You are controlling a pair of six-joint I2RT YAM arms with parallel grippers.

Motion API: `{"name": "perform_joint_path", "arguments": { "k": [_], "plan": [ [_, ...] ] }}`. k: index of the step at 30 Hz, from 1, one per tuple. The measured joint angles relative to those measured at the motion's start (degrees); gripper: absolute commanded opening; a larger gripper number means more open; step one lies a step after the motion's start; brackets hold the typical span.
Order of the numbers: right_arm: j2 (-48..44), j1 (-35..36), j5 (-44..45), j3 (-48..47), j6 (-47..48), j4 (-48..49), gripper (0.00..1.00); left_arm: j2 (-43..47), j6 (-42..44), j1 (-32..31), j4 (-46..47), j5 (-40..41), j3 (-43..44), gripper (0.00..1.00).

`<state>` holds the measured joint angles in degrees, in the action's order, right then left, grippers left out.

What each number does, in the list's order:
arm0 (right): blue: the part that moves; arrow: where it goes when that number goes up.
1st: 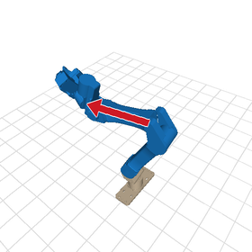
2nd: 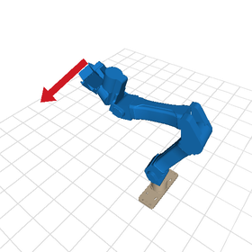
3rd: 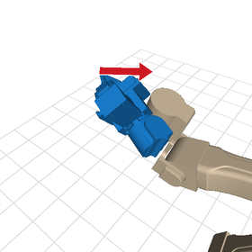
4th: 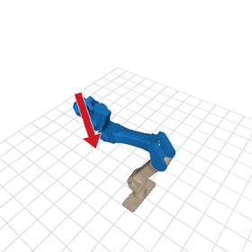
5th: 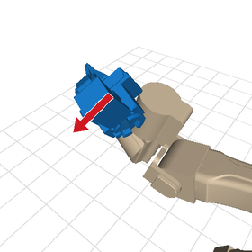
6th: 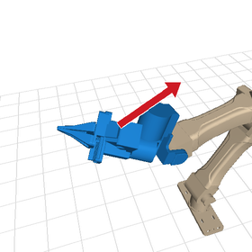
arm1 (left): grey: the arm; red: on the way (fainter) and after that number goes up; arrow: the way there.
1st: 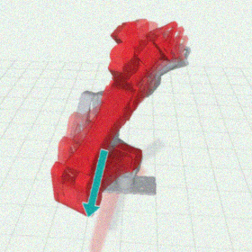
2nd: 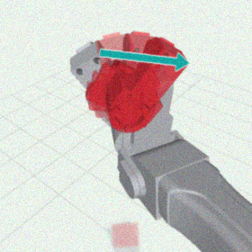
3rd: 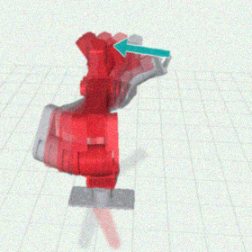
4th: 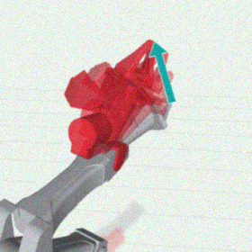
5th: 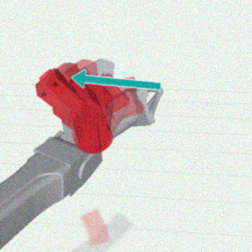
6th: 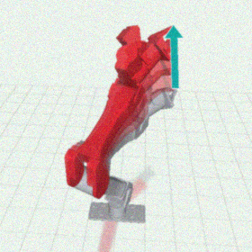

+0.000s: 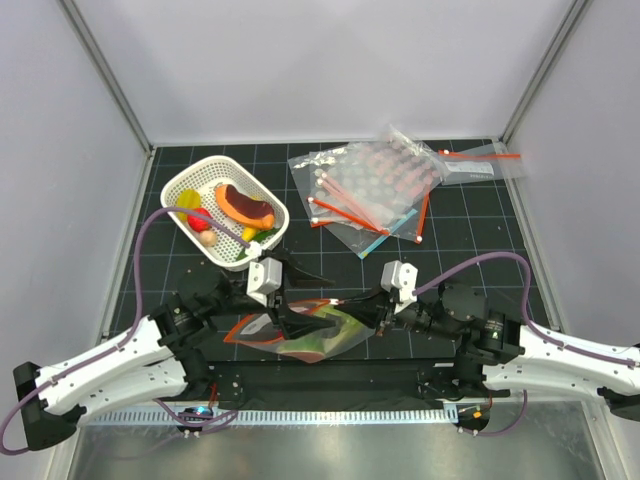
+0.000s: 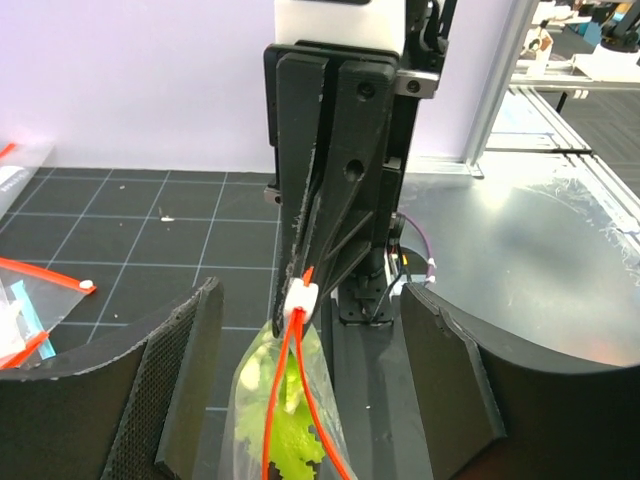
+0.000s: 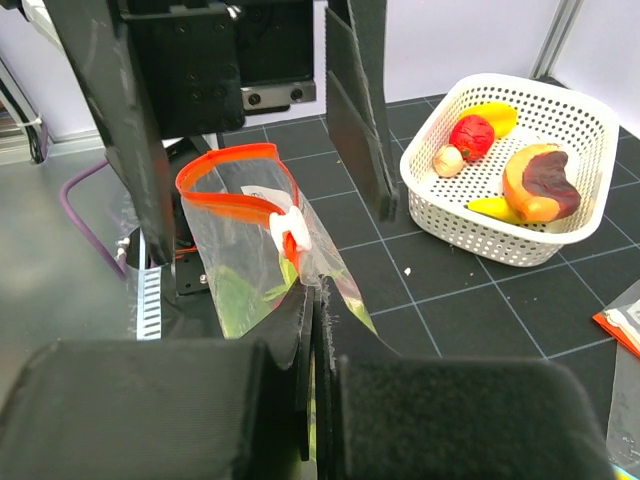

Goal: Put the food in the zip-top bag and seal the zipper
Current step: Zip the zipper food storage bag at the center of the board.

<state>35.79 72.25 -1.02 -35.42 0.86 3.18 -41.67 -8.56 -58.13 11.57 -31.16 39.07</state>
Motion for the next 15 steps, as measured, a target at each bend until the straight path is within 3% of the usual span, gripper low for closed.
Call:
{"name": "perform_joint_path", "arguments": {
  "k": [6,11,12,15],
  "plan": [
    [0.2,0.0,-0.1,-0.1,-0.2,0.0,0.01,-3.0,0.3,0.0,0.0,0.0,0.9,0.6],
    [0.2,0.0,-0.1,-0.1,-0.2,0.0,0.01,-3.9,0.9,0.0,0.0,0.0,1.2,0.27],
    [0.2,0.0,-0.1,-0.1,-0.2,0.0,0.01,-4.1,1.2,0.0,0.0,0.0,1.3,0.16],
    [0.2,0.0,0.0,-0.1,-0.2,-0.1,0.01,-4.4,1.4,0.0,0.0,0.1,1.3,0.0]
  ]
}}
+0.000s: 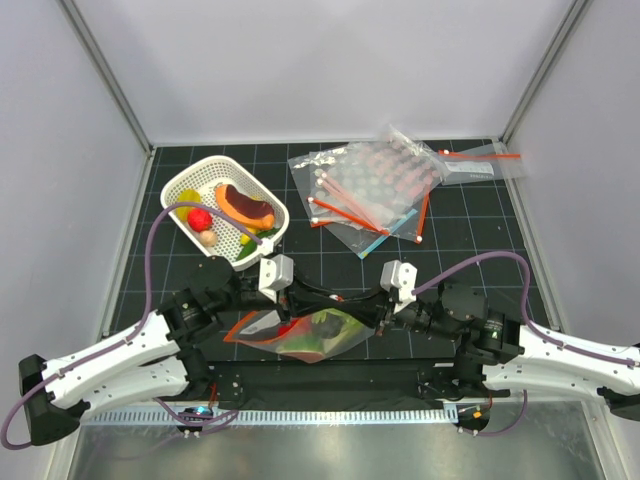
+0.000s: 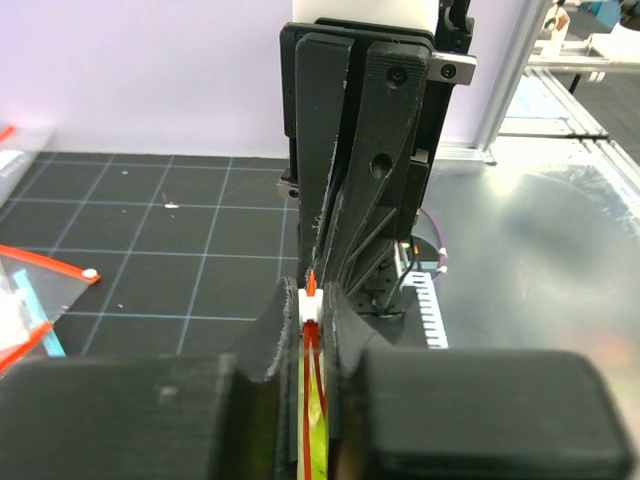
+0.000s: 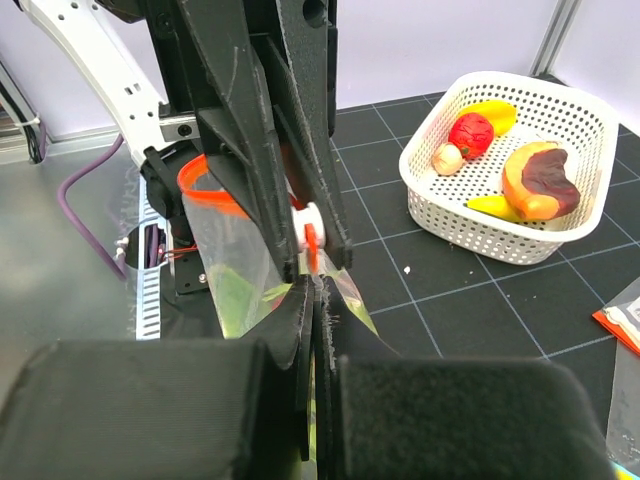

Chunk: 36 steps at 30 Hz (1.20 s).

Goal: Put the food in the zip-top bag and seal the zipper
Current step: Zip the zipper food storage bag at the center of the board.

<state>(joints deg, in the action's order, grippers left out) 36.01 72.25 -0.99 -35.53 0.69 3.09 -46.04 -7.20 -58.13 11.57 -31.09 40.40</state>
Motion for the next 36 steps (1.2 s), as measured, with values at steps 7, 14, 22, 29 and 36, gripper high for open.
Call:
{"name": "perform_joint_path", "arguments": {
  "k": [7,14,22,29,36],
  "plan": [
    [-1.1,0.0,0.7,0.1,-1.1,-0.2,0.01,0.5,0.0,-0.1,0.0,1.8,0.0,0.01],
    [-4.4,0.0,2.7,1.5,-2.1,0.1,0.01,0.7,-0.2,-0.7,-0.1,3.1,0.0,0.0],
    [-11.3,0.1,7.5,4.6,-2.8,0.3,0.01,-0.2,-0.1,-0.7,-0.6,4.2,0.0,0.0],
    [-17.2,0.3,14.4,6.6,-3.5,0.4,0.01,-0.3,-0.1,-0.6,-1.2,5.6,0.0,0.01],
    [-24.3,0.3,23.6,9.6,-3.7,0.5,0.01,-1.3,0.0,-0.6,-2.0,6.5,0.0,0.0]
  ]
}}
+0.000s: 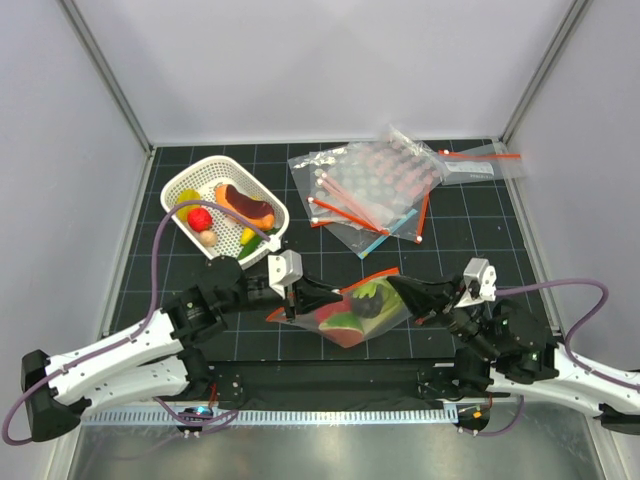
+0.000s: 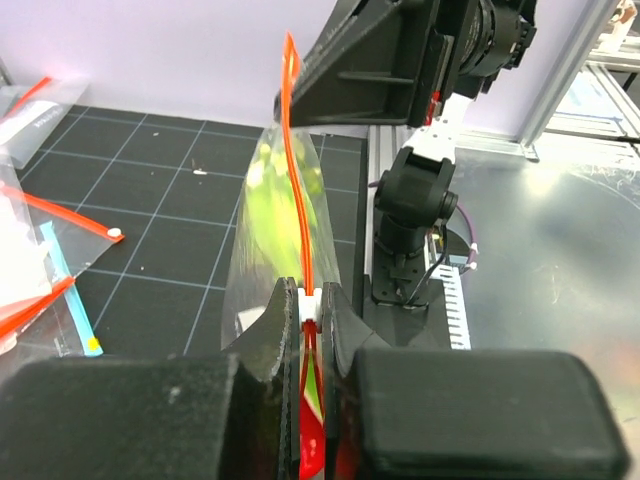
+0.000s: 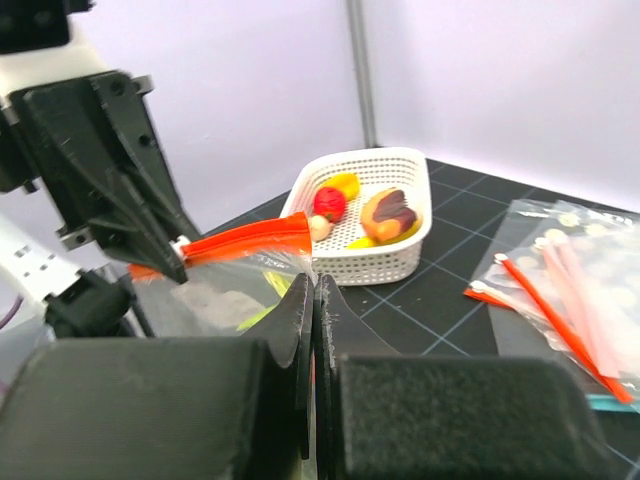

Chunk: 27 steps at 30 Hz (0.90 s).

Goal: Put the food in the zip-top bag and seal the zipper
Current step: Zip the zipper food storage bag at the center of the board.

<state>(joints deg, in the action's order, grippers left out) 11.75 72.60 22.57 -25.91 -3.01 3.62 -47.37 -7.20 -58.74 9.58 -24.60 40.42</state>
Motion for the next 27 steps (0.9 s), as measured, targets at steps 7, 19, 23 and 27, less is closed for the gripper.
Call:
{"name": "perform_joint_path", "arguments": {
  "k": [7,19,23,27],
  "plan": [
    [-1.6,0.0,9.2,0.4,-0.4,0.0,0.01,-0.4,0.1,0.0,-1.3,1.3,0.8,0.0],
    [-10.1,0.3,31.5,1.8,-1.4,-1.1,0.01,-1.4,0.1,0.1,-3.7,5.1,1.8,0.0],
    [-10.2,0.7,35.1,3.0,-1.7,-1.1,0.01,-1.4,0.2,0.2,-4.6,6.7,1.9,0.0],
    [-10.3,0.8,37.9,3.5,-1.6,-0.9,0.01,-1.2,0.1,0.2,-6.0,9.0,1.9,0.0]
  ]
}}
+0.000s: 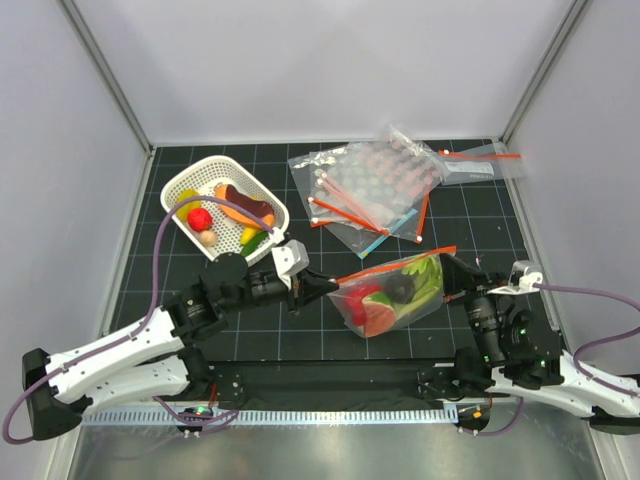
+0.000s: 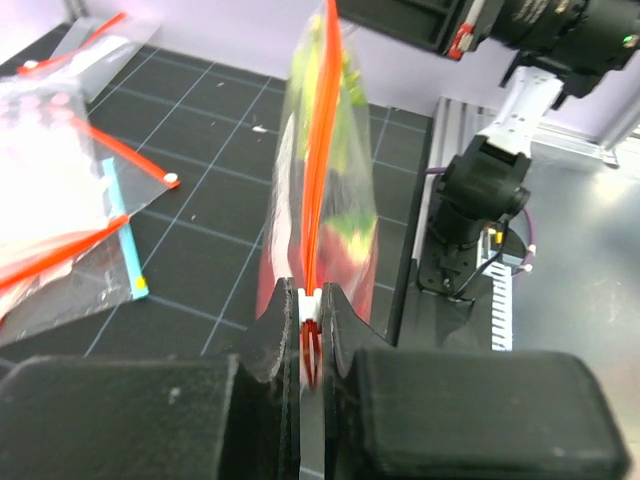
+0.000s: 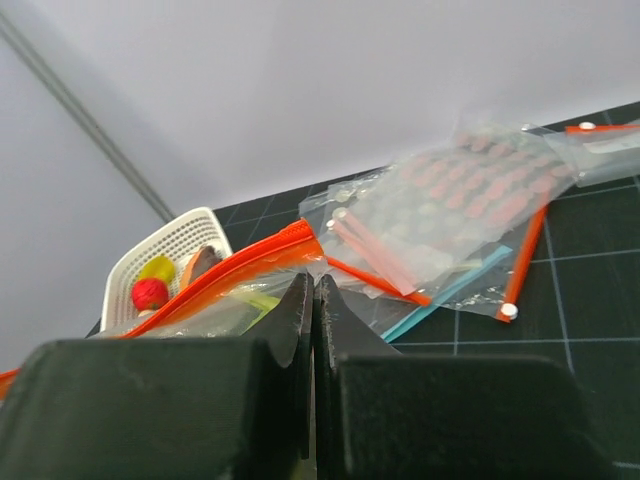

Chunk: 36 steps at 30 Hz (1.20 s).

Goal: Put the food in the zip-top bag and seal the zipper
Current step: Zip the zipper food storage bag at the center of the board, then place the zipper food storage bag at the center of the board.

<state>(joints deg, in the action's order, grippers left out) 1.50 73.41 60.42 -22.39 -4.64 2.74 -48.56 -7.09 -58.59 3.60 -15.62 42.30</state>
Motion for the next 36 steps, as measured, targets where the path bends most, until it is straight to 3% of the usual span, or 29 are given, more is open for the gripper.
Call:
{"name": "perform_joint_path", "arguments": {
  "k": [5,11,13,16,19,26,32,34,35,36],
  "plan": [
    [-0.1,0.0,4.0,0.0,1.0,1.2,0.01,3.0,-1.7,-0.1,-3.8,5.0,-0.2,0.0],
    [0.7,0.8,-1.3,0.7,0.6,1.1,0.01,10.6,-4.6,-0.6,-5.9,13.3,-3.6,0.0],
    [1.4,0.8,-3.5,1.0,0.4,1.1,0.06,12.5,-5.2,-0.7,-6.5,16.2,-4.6,0.0],
    [4.7,0.7,-4.2,0.9,0.6,2.2,0.01,12.8,-6.0,-0.7,-7.5,21.1,-4.7,0.0],
    [11.8,0.1,-3.5,0.3,1.8,4.9,0.01,11.7,-6.3,-0.6,-8.9,27.2,-4.7,0.0],
    [38.0,-4.3,-2.5,-8.2,4.3,9.4,0.01,9.4,-9.1,-0.1,-16.3,43.2,-3.4,0.0],
    [51.1,-18.2,-16.9,-15.3,-2.9,8.1,0.01,9.6,-10.3,-0.1,-18.0,50.8,-0.8,0.0],
    [53.7,-22.7,-23.0,-16.5,-6.2,8.1,0.07,8.7,-10.4,0.0,-18.0,52.4,-0.3,0.0],
    [55.2,-23.7,-25.6,-17.2,-7.9,8.1,0.26,7.8,-10.4,0.3,-17.9,53.0,-0.1,0.01],
    [56.4,-25.6,-27.2,-17.7,-9.2,8.0,0.34,6.8,-10.4,0.7,-17.9,53.6,0.2,0.04]
  ]
}}
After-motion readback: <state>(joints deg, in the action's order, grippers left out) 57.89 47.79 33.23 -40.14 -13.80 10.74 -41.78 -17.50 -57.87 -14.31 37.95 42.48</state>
